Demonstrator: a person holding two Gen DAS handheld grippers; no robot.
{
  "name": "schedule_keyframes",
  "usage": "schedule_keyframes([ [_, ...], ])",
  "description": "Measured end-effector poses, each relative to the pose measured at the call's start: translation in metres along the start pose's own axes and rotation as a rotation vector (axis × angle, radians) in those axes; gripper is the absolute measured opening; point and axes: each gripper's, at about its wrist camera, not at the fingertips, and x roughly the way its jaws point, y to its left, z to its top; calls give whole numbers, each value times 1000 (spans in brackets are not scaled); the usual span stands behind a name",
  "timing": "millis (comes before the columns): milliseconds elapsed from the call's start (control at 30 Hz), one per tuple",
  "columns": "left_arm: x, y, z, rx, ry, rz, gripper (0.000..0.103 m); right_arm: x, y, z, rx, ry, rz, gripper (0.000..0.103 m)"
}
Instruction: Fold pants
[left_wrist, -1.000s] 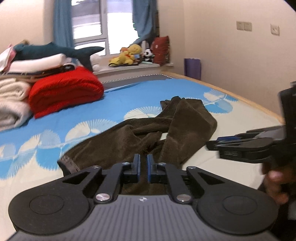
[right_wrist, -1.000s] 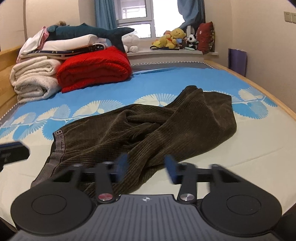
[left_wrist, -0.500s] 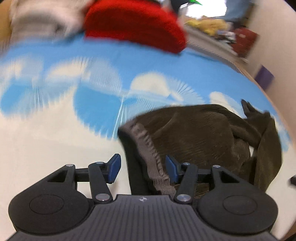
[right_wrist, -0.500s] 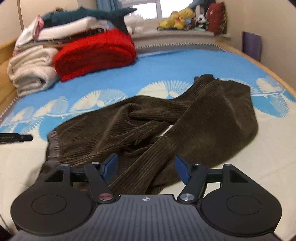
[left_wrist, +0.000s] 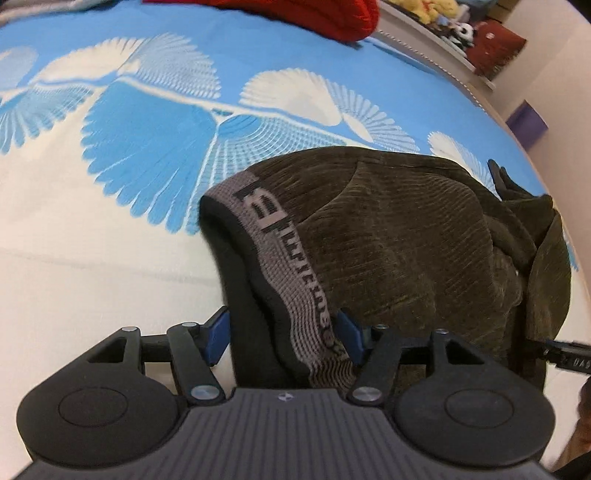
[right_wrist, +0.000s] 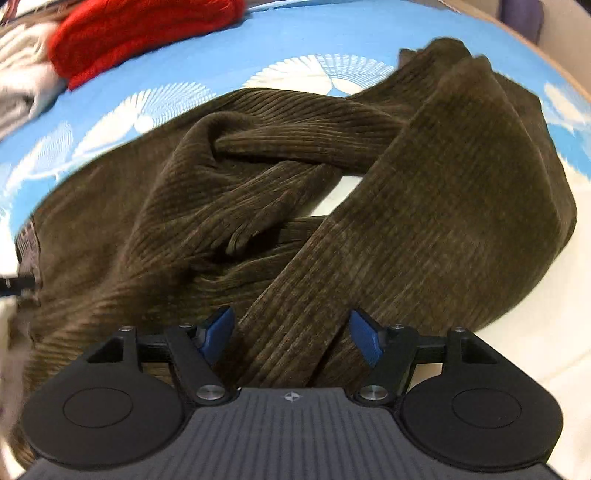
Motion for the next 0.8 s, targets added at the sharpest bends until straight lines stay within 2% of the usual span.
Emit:
schedule_keyframes([
  [33, 1, -3, -1, 21, -6, 10, 63, 0, 1, 0, -7, -2, -2, 64],
  [67, 2, -6, -2, 48, -14, 29, 59, 0, 1, 1, -11, -4, -6, 51],
  [100, 1, -10, -4, 87, -18, 51, 49, 0, 1, 2, -13, -6, -11, 34],
  [133, -1, -12, -3, 107, -21, 58, 37, 0, 1, 3, -12, -11, -20, 28],
  [167, -4, -12, -1, 102, -26, 54, 28, -3, -1, 3, -4, -20, -29, 17],
  [200, -9, -10, 3, 83, -33, 46, 17, -8, -6, 3, 5, -27, -33, 11],
  [233, -15, -8, 6, 63, -41, 31, 13, -15, -10, 4, 24, -41, -27, 11],
  [433, -77, 2, 26, -8, -260, 45, 10, -70, -22, 1, 51, -190, 68, 9],
  [533, -107, 15, 27, -11, -363, 161, 10, -102, -15, -11, -16, -244, 202, 9],
  [633, -123, 43, 25, -106, -384, 294, 13, -117, 5, -29, -150, -205, 377, 9],
  [700, -124, 56, 20, -153, -347, 377, 19, -116, 22, -42, -266, -123, 454, 9],
  [767, -124, 61, 16, -158, -311, 411, 23, -113, 38, -58, -390, -39, 468, 9],
  [800, -127, 60, 13, -157, -313, 430, 31, -114, 43, -64, -440, -16, 452, 9],
])
